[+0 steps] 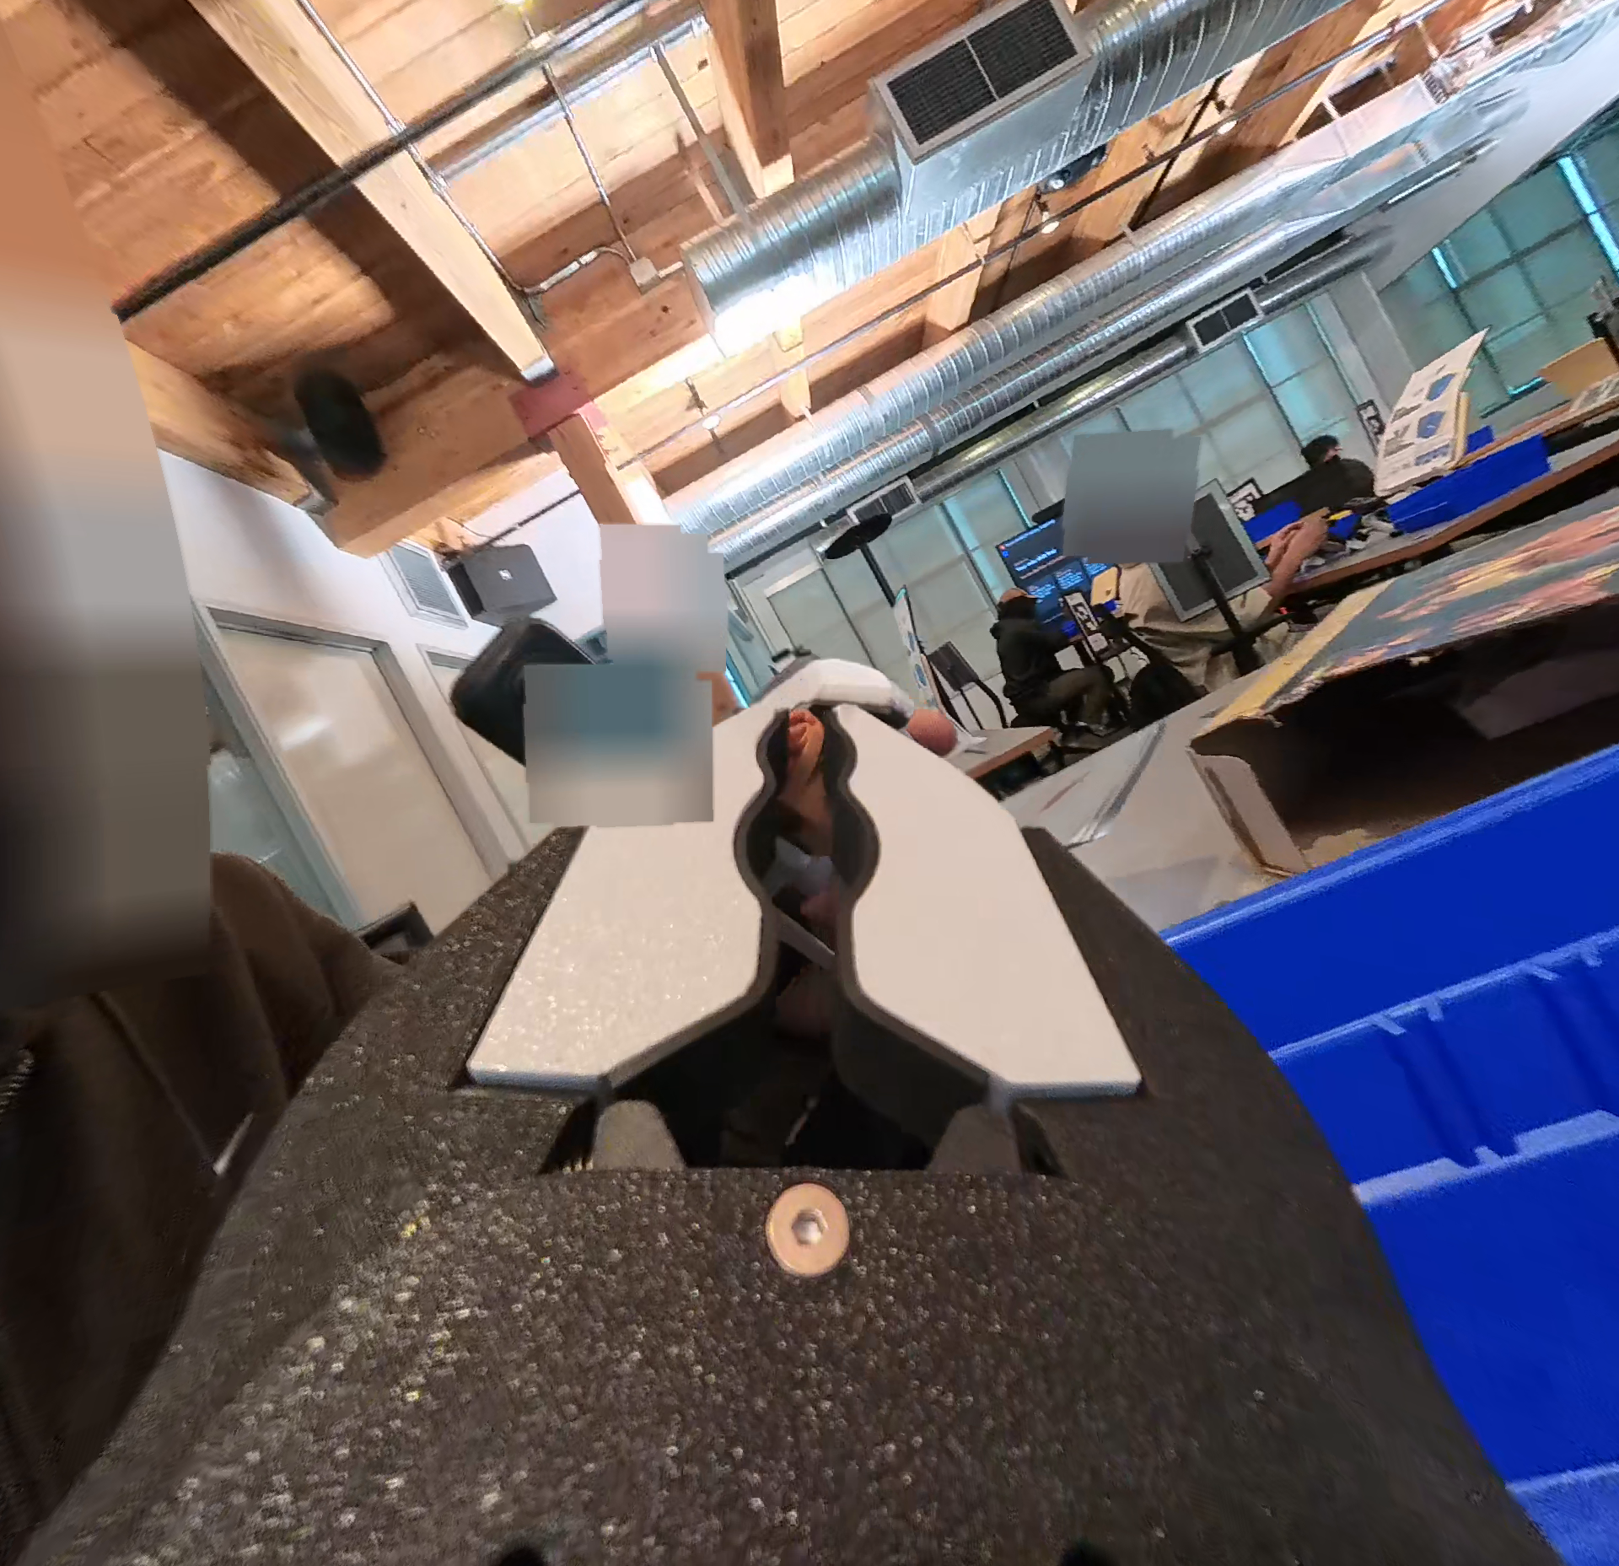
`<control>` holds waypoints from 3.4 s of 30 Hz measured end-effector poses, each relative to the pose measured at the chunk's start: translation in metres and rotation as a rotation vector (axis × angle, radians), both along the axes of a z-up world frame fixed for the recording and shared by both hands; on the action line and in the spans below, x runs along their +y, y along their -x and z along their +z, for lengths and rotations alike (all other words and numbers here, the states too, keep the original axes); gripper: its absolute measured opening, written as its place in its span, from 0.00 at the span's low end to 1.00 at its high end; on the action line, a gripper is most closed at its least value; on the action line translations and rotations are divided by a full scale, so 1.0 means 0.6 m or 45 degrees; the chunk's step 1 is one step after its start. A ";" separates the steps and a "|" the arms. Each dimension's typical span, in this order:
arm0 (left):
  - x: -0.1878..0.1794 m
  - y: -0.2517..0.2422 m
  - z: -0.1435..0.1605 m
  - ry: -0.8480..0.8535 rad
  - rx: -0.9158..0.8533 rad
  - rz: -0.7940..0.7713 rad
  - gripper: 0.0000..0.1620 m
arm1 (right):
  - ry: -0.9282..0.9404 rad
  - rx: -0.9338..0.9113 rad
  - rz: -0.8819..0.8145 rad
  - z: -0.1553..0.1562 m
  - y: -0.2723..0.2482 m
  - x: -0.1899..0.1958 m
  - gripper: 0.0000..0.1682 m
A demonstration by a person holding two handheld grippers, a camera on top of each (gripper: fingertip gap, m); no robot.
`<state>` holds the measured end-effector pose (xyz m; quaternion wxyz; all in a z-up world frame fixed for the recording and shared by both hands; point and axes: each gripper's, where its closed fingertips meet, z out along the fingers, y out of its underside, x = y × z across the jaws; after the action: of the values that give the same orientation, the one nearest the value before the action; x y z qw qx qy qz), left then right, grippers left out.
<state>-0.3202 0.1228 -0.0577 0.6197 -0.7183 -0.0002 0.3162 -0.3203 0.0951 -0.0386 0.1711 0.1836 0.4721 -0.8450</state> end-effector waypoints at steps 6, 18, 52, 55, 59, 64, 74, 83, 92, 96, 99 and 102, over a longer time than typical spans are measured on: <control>-0.008 0.016 -0.015 0.174 0.064 0.162 0.17 | -0.229 0.144 -0.140 -0.011 0.010 0.000 0.04; -0.016 0.027 -0.038 0.396 0.163 0.249 0.16 | -0.728 0.431 -0.301 -0.037 0.015 -0.003 0.05; -0.024 0.028 -0.048 0.540 0.364 0.245 0.16 | -1.134 1.040 -0.588 -0.050 -0.004 -0.005 0.07; -0.020 0.020 -0.048 0.473 0.254 0.164 0.16 | -1.094 1.103 -0.600 -0.044 -0.011 -0.005 0.05; -0.019 0.019 -0.050 0.476 0.244 0.160 0.16 | -1.070 1.119 -0.584 -0.043 -0.012 -0.006 0.05; -0.027 0.031 -0.062 0.647 0.412 0.263 0.16 | -1.200 1.149 -0.625 -0.056 -0.001 -0.006 0.06; -0.025 0.025 -0.073 0.690 0.383 0.224 0.16 | -1.210 1.173 -0.569 -0.063 -0.009 -0.006 0.04; -0.013 0.004 -0.077 0.594 0.205 0.068 0.16 | -1.137 1.317 -0.533 -0.059 -0.025 -0.002 0.04; -0.027 0.022 -0.069 0.731 0.491 0.238 0.16 | -1.137 1.162 -0.513 -0.062 -0.013 -0.008 0.04; -0.037 0.035 -0.069 0.853 0.706 0.357 0.16 | -1.258 1.153 -0.567 -0.071 -0.002 -0.009 0.06; -0.039 0.039 -0.065 0.907 0.820 0.418 0.16 | -1.297 1.173 -0.584 -0.073 -0.002 -0.009 0.04; -0.039 0.039 -0.067 0.913 0.809 0.416 0.16 | -1.326 1.271 -0.647 -0.074 -0.003 -0.010 0.04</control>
<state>-0.3437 0.0994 -0.0979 0.2460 -0.7448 0.1845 0.5922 -0.3183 0.0893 -0.0828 -0.3706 -0.0601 0.7742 -0.5096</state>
